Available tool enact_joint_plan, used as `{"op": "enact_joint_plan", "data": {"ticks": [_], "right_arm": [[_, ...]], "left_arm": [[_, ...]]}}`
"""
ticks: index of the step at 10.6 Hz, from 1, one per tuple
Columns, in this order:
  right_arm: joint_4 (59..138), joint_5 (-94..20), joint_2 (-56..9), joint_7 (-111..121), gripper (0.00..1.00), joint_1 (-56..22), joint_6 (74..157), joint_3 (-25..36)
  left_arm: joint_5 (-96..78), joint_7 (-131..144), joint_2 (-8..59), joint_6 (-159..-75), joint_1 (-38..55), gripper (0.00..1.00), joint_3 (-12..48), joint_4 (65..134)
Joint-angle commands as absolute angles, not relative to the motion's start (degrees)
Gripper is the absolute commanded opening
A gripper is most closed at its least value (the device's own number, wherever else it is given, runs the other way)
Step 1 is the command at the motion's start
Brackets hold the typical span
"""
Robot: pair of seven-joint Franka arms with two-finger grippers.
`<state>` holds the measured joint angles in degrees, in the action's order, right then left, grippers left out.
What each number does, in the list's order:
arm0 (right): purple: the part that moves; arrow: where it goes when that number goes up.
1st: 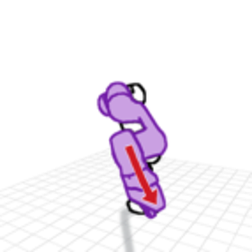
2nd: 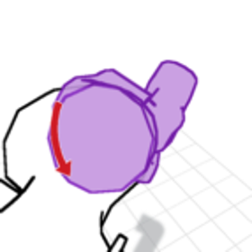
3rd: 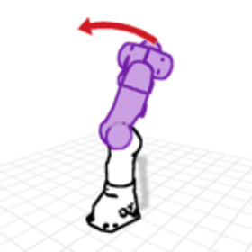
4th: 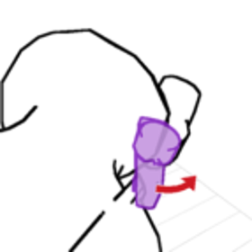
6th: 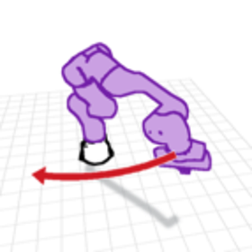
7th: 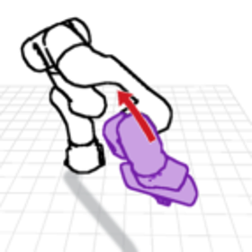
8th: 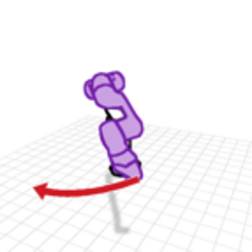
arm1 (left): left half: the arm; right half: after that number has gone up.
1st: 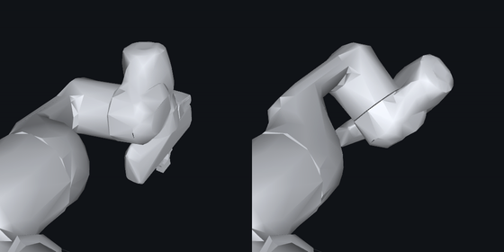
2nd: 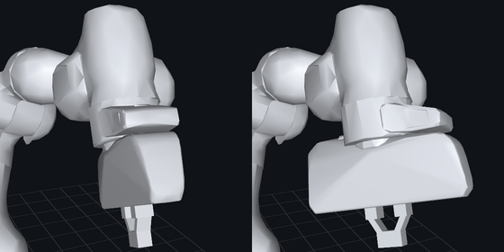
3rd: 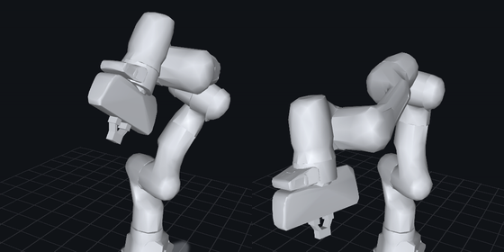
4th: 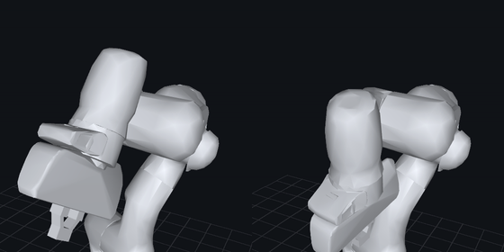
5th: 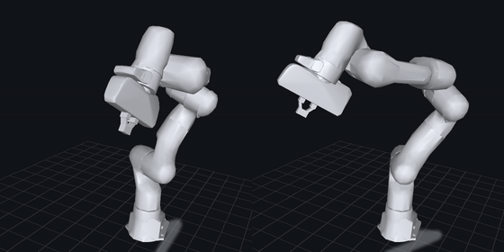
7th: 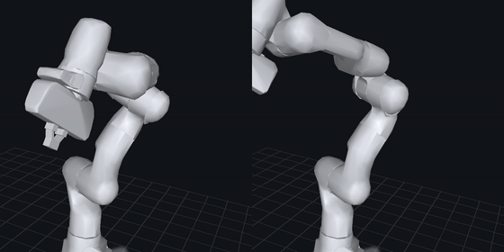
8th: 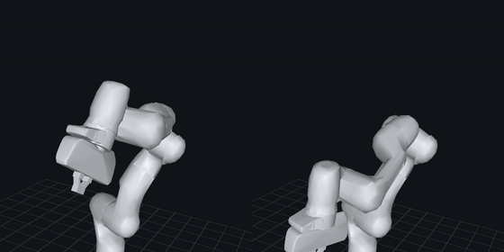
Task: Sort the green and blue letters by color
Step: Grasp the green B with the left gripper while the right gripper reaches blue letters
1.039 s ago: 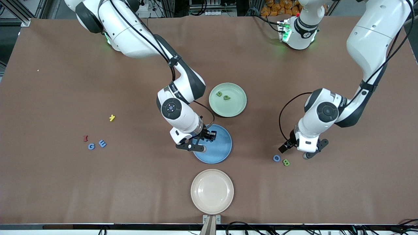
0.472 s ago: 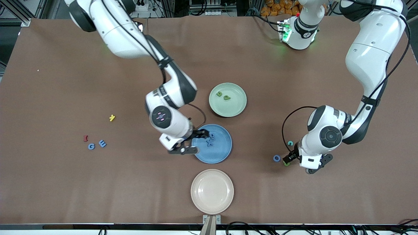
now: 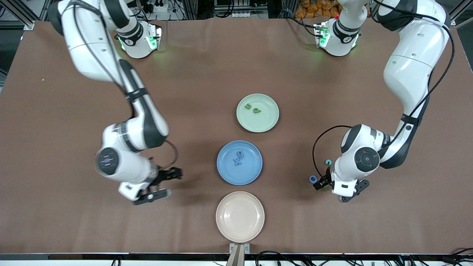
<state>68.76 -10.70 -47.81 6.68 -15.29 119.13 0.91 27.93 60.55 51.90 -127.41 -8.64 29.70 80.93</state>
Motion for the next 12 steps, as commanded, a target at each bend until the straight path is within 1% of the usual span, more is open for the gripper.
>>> {"op": "enact_joint_plan", "data": {"ticks": [1,2,4,5,7,8,10,11,12], "right_arm": [[70.0,-7.7,-46.1,21.2,1.0,-7.3,115.8,1.3],[70.0,-6.4,-46.1,25.1,1.0,-5.6,113.5,2.4],[70.1,-3.3,-46.0,27.2,1.0,-5.2,109.3,5.3],[70.9,-2.4,-45.8,27.3,1.0,-5.0,108.5,5.7],[74.4,-2.3,-44.0,29.2,1.0,-3.8,109.7,6.4],[77.1,-2.5,-42.3,30.0,1.0,-3.4,111.9,6.3],[86.2,-3.2,-38.3,30.1,1.0,-2.3,120.9,6.0],[89.0,-3.2,-37.5,30.1,1.0,-2.3,123.5,6.0],[91.9,-3.2,-36.9,30.1,1.0,-2.3,126.4,6.0]], "left_arm": [[27.2,59.8,53.8,-127.8,-5.0,1.0,25.6,77.4],[27.2,59.9,54.1,-128.0,-4.7,1.0,25.0,77.4],[27.2,59.9,54.4,-128.1,-4.7,1.0,24.9,77.4],[27.2,60.2,54.7,-128.8,-4.7,1.0,24.9,77.5],[27.2,62.1,55.4,-131.2,-4.7,1.0,24.9,77.7],[27.2,62.1,55.5,-131.5,-4.7,1.0,24.9,77.7],[27.2,62.1,55.6,-131.5,-4.7,1.0,24.9,77.8],[27.2,62.0,55.6,-131.5,-4.7,1.0,24.9,77.8],[27.2,61.7,55.5,-131.5,-5.0,0.01,24.9,77.9]]}}
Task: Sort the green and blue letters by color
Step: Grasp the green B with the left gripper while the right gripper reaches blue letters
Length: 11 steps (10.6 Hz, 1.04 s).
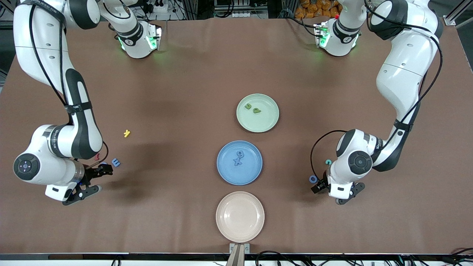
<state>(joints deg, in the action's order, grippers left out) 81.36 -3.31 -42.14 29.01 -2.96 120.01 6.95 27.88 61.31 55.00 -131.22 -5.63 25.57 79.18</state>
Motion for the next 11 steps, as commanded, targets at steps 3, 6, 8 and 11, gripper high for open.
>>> {"op": "enact_joint_plan", "data": {"ticks": [3,6,8,11], "right_arm": [[99.5,-3.2,-36.3,31.6,1.0,-2.0,136.4,4.9],[104.8,-4.1,-33.8,31.8,1.0,-1.8,139.7,4.5],[109.0,-4.2,-32.1,33.1,1.0,-1.2,142.6,3.9],[112.9,-4.5,-31.6,33.4,1.0,-0.4,146.9,3.1]], "left_arm": [[27.2,62.1,55.5,-131.5,-4.7,0.0,24.9,77.9],[27.2,62.1,55.3,-131.5,-4.8,0.0,24.9,77.9],[27.2,62.5,54.3,-131.5,-4.8,0.0,25.0,77.9],[27.3,66.3,52.3,-131.1,-4.6,0.0,25.7,79.0]]}}
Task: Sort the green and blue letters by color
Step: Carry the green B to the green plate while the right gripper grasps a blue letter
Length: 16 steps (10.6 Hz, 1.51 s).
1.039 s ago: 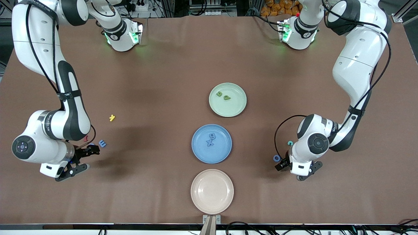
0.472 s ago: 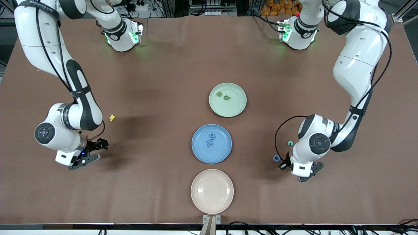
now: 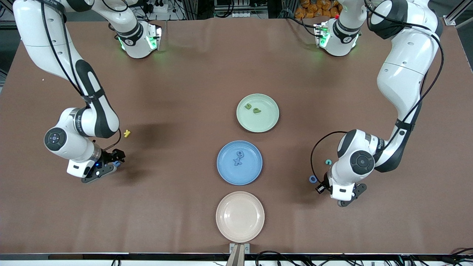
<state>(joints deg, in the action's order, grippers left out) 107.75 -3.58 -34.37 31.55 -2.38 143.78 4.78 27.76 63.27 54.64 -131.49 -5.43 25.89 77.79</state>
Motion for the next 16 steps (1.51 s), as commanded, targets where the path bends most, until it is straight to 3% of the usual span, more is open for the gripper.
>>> {"op": "enact_joint_plan", "data": {"ticks": [1,3,4,6,8,11,14,16], "right_arm": [[112.9,-4.6,-31.6,33.4,1.0,-0.4,147.0,3.1],[112.9,-5.6,-31.6,33.4,1.0,-0.4,147.0,3.1],[112.9,-5.6,-31.7,33.4,0.95,-0.4,147.0,3.0],[112.9,-5.6,-31.9,33.4,0.68,-0.4,147.0,2.9],[112.9,-5.6,-32.1,33.4,0.51,-0.3,147.2,2.9],[113.0,-5.7,-32.4,33.5,0.45,0.4,147.7,2.6],[113.0,-6.1,-32.6,33.4,0.45,0.6,148.4,2.5],[113.0,-6.1,-32.7,33.4,0.36,0.6,148.4,2.4]], "left_arm": [[27.2,67.4,51.9,-130.5,-4.7,0.0,26.8,79.5],[27.3,69.9,51.5,-126.8,-4.5,0.0,29.5,79.8],[27.4,72.2,51.5,-125.3,-3.5,0.0,30.3,80.0],[27.5,77.3,51.2,-123.8,-0.2,0.0,30.3,80.7],[27.8,79.8,47.0,-123.8,0.6,0.0,30.6,87.0],[27.8,85.0,39.5,-125.5,0.0,0.0,34.9,98.3],[27.8,90.2,30.1,-139.3,0.3,0.0,35.5,115.7],[27.8,93.7,30.4,-139.6,0.7,0.0,38.1,116.9]]}}
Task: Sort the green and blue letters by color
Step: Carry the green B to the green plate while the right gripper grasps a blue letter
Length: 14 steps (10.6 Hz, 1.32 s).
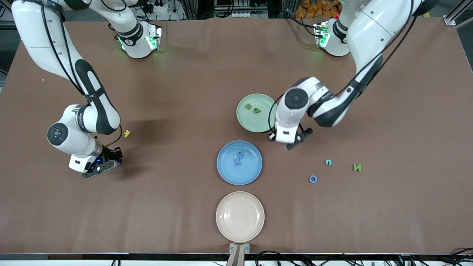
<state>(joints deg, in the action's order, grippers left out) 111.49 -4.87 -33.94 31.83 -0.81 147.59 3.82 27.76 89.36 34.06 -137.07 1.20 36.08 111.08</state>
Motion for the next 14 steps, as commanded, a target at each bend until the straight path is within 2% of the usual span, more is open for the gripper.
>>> {"op": "enact_joint_plan", "data": {"ticks": [1,2,4,5,6,7,10,14], "right_arm": [[113.0,-6.1,-32.6,33.4,0.25,0.6,148.4,2.1],[113.0,-6.2,-32.7,33.4,0.19,0.6,148.4,2.1],[112.9,-7.7,-32.8,33.3,0.13,0.5,148.4,2.1],[112.4,-7.8,-32.7,32.9,0.13,0.4,147.8,2.1],[111.5,-8.3,-32.5,32.4,0.12,0.4,147.0,2.0],[109.9,-10.5,-32.5,31.7,0.12,0.1,144.7,2.0],[104.9,-14.4,-32.3,24.8,0.12,-1.9,138.3,2.0],[97.5,-14.4,-34.4,1.3,0.12,-10.9,137.9,2.0]], "left_arm": [[27.8,95.4,30.5,-139.6,1.2,0.0,39.2,117.7],[27.8,96.6,30.5,-139.5,2.3,0.0,39.5,118.3],[27.8,98.1,31.2,-139.5,4.6,0.0,39.6,118.5],[27.7,98.4,31.6,-139.4,5.9,0.12,39.6,118.5],[27.8,98.3,32.1,-139.4,5.9,0.9,39.6,118.8],[28.0,98.3,31.8,-139.4,5.9,1.0,39.6,119.6],[28.1,98.3,31.6,-139.3,4.8,1.0,39.5,119.9],[30.2,91.4,31.5,-139.3,-5.0,1.0,39.4,116.8]]}}
